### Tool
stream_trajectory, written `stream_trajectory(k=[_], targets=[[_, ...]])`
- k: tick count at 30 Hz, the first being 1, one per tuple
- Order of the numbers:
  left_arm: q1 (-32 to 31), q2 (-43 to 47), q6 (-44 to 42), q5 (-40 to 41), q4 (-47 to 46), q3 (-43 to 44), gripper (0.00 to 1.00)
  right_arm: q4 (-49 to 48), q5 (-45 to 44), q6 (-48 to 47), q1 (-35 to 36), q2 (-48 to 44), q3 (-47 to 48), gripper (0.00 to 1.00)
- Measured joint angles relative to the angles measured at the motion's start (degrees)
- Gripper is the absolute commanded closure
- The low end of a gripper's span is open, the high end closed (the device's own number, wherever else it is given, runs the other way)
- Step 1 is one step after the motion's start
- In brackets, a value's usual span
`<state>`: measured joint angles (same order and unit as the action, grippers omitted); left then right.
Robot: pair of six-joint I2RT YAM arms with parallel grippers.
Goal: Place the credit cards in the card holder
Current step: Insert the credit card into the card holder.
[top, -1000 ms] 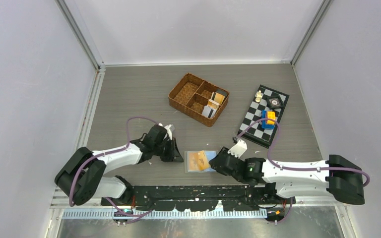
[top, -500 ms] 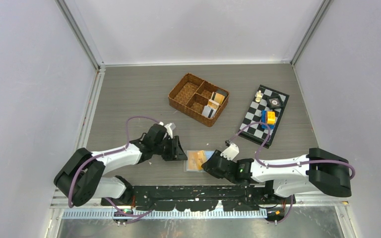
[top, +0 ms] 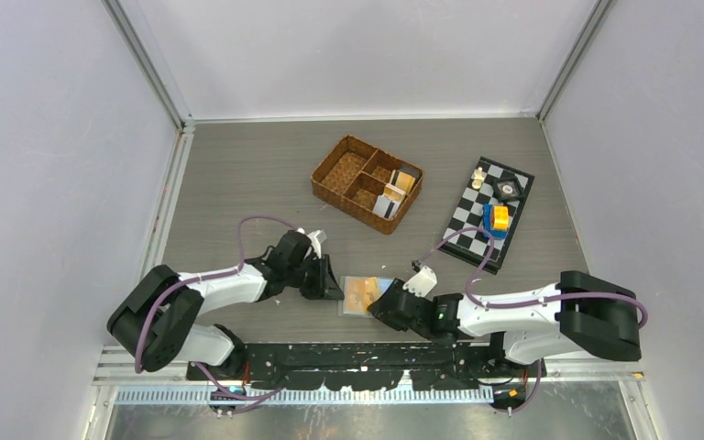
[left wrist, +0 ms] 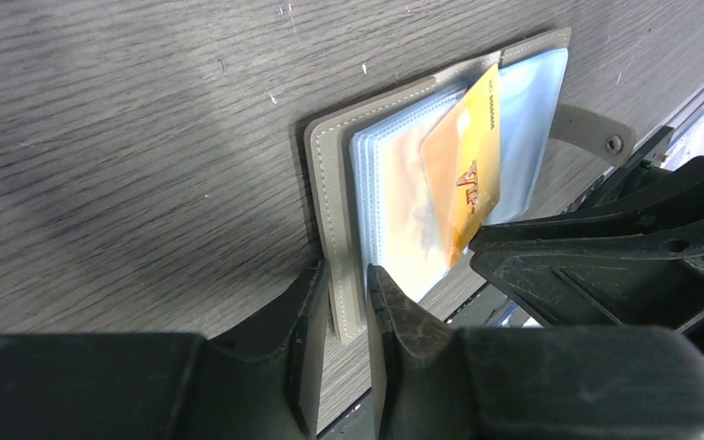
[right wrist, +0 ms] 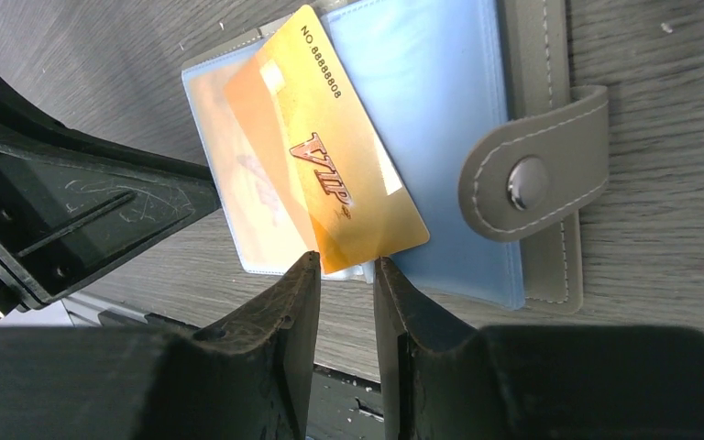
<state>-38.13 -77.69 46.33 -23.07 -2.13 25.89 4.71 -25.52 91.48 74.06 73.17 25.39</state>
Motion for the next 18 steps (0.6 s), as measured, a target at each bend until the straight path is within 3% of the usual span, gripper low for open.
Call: stream_trajectory(k=[4, 18], targets=[[-0.1, 0.0, 0.0, 0.5, 0.0, 0.0, 0.87, 0.0, 0.0, 0.0, 0.2, 0.1, 0.1, 0.67], [-0.1, 0.2, 0.2, 1.5, -0.7, -1.1, 0.94, -0.8, -0.9, 0.2, 0.5, 2.1, 0.5, 0.73]])
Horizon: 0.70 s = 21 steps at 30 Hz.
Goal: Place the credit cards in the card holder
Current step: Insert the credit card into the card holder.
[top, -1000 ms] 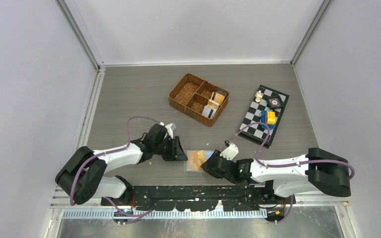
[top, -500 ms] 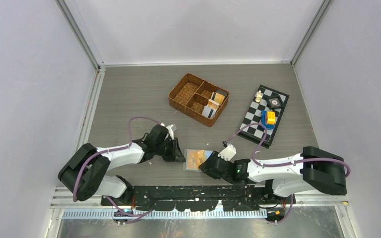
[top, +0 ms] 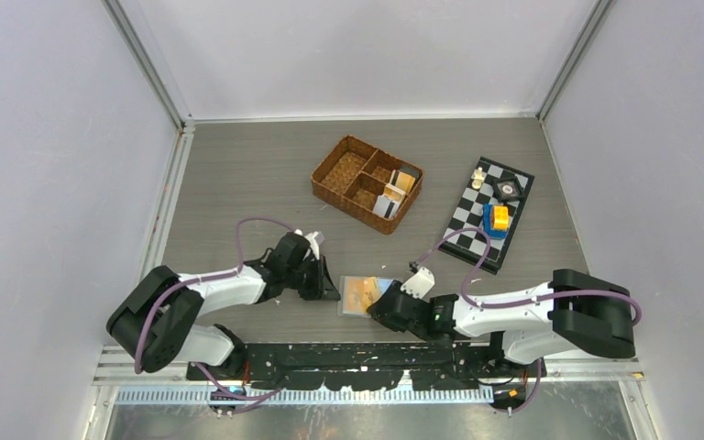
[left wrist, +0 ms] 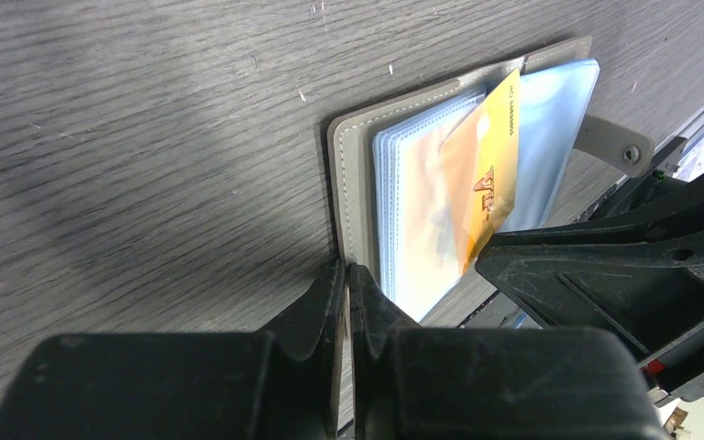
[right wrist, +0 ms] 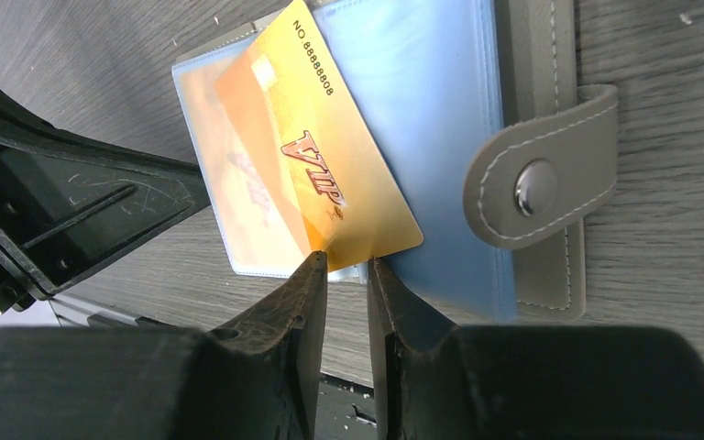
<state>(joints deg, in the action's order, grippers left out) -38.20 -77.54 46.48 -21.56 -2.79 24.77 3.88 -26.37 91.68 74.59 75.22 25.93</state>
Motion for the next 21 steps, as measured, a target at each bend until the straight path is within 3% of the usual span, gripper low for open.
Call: stream_trajectory(k=[21], targets=[[0.0, 1.3, 1.4, 1.0, -1.8, -1.8, 1.0, -1.2, -3.7, -0.3, 0.1, 1.3, 0.2, 0.83]])
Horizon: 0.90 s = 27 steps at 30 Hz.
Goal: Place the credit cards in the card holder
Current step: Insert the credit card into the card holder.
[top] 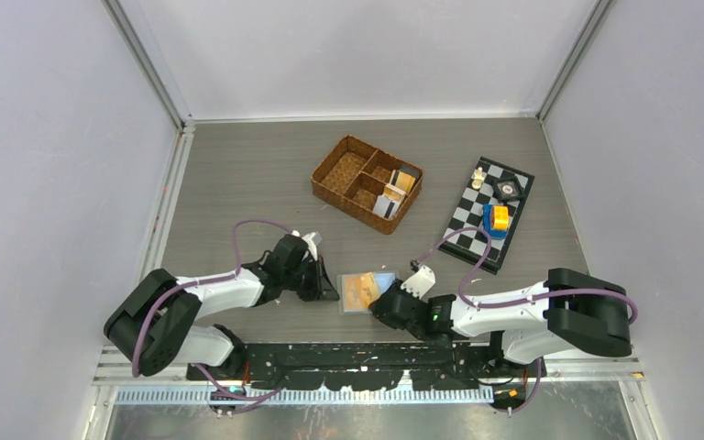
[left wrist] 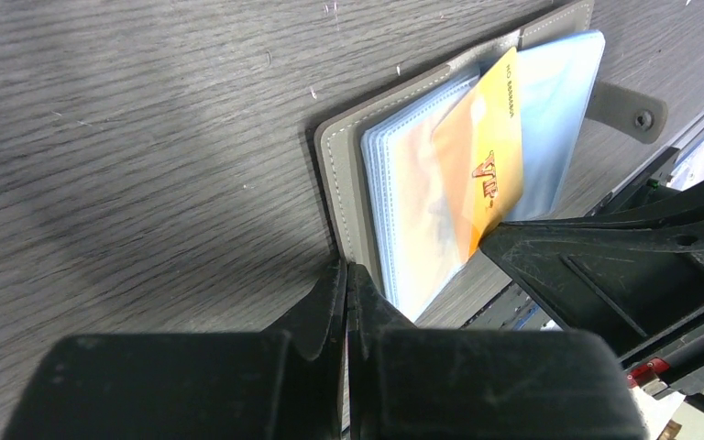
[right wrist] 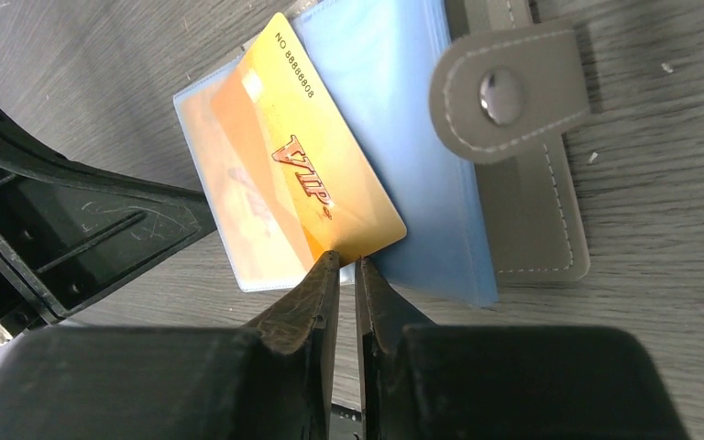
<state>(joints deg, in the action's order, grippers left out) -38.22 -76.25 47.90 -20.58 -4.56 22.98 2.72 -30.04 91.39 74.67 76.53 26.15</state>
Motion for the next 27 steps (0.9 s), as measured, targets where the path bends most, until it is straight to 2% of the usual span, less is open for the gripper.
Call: stream_trajectory(k=[15, 19, 22, 27], targets=[[-1.6, 0.5, 1.1, -1.9, -0.2, -1.0, 1.0, -5.9, -1.1, -0.3, 0.0, 2.0, 2.5, 0.82], [-1.6, 1.6, 1.0, -1.0, 1.0, -1.0, 0.97, -5.1, -1.3, -1.9, 0.0, 1.0, 2.5, 0.69], [-1.6, 2.9, 1.0, -0.4, 1.9, -1.0, 0.93, -0.5, -2.0, -5.9, -0.5, -0.9, 4.5, 0.59], [-1.6, 5.0, 1.4, 0.3, 2.7, -1.0, 0.75, 4.8, 0.9, -16.5, -6.9, -2.8, 10.8, 0.51]])
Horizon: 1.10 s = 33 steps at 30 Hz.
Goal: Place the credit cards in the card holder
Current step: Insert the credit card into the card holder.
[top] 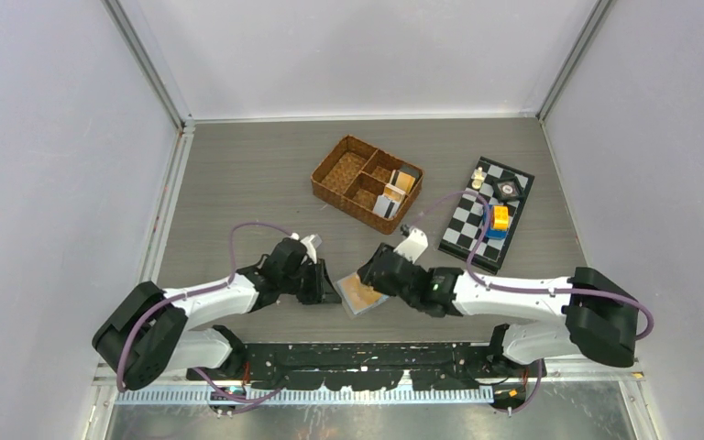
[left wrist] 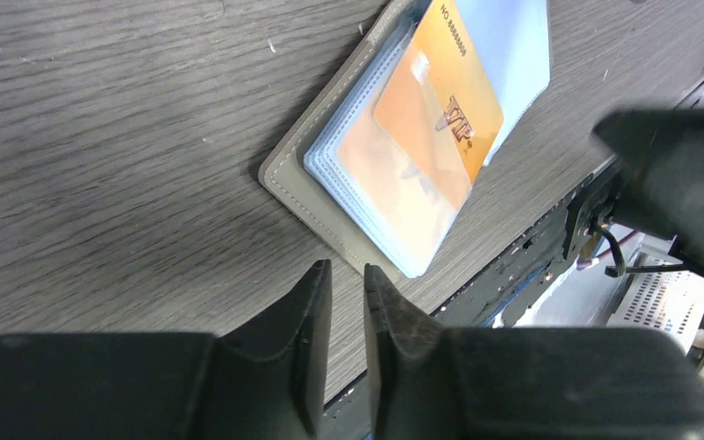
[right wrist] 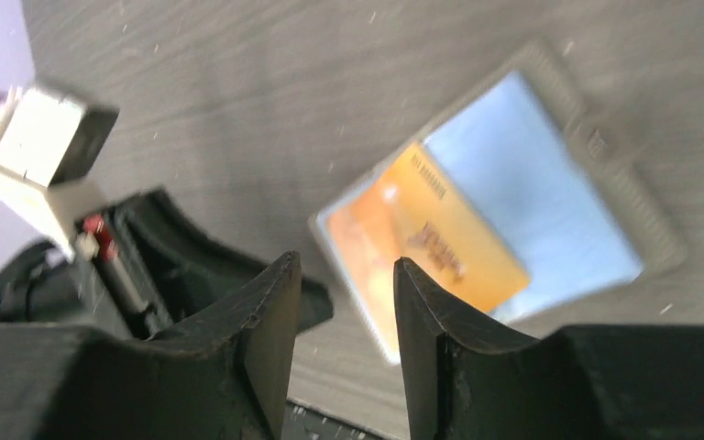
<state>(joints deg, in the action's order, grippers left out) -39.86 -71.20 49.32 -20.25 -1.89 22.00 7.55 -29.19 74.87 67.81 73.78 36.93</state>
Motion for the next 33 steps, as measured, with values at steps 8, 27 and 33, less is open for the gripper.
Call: stream_trajectory(k=[8, 27, 33], targets=[[0.0, 0.7, 1.8, 0.1, -0.1, 0.0, 0.58, 3.1, 12.8, -15.6, -14.3, 2.7, 1.5, 0.45], [0.0, -3.5, 4.0, -0.3, -3.9, -0.1, 0.71, 1.2, 25.8, -25.2, -16.6, 8.7, 1.5, 0.48], [0.0, -3.7, 4.1, -0.2, -4.0, -0.1, 0.72, -1.0, 29.6, -25.4, -16.5, 9.5, 1.5, 0.49]])
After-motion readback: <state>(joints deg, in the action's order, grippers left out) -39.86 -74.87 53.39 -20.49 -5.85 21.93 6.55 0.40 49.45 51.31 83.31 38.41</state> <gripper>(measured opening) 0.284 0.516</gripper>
